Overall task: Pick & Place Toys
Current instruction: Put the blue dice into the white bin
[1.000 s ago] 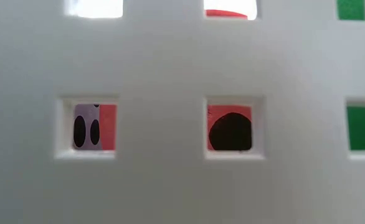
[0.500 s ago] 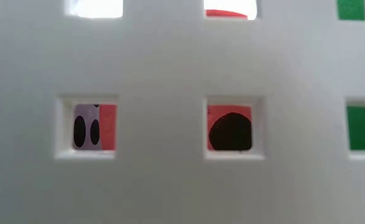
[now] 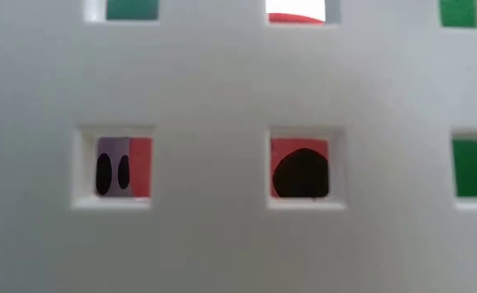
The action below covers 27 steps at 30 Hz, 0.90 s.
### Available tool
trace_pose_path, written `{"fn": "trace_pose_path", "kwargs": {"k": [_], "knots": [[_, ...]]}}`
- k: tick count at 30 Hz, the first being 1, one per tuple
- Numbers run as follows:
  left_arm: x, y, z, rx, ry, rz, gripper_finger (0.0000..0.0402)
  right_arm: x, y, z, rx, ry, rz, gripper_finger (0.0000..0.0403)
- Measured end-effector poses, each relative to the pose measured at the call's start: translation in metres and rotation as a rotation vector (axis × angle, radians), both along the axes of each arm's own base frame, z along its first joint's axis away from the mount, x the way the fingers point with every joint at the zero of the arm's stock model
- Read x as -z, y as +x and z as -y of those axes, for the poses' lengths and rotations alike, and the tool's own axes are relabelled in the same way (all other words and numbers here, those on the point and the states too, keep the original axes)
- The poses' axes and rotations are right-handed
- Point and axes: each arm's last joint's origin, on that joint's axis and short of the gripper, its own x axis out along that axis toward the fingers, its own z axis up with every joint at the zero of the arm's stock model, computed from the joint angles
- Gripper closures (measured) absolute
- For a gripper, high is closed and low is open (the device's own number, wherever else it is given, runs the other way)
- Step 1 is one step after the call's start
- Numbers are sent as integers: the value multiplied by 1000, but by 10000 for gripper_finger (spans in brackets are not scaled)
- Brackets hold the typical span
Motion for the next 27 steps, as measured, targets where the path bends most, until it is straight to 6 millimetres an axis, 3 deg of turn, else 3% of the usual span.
{"fn": "trace_pose_path", "kwargs": {"k": [9,19,23,27], "knots": [[2,6,-10,-60,-41,-37,289,0,0,0,0,0,0,62],[4,9,-12,-43,-67,-45,75,0,0,0,0,0,0,62],[3,10,-12,-44,-68,-44,37,0,0,0,0,0,0,62],[-3,11,-12,-41,-78,-38,25,0,0,0,0,0,0,62]]}}
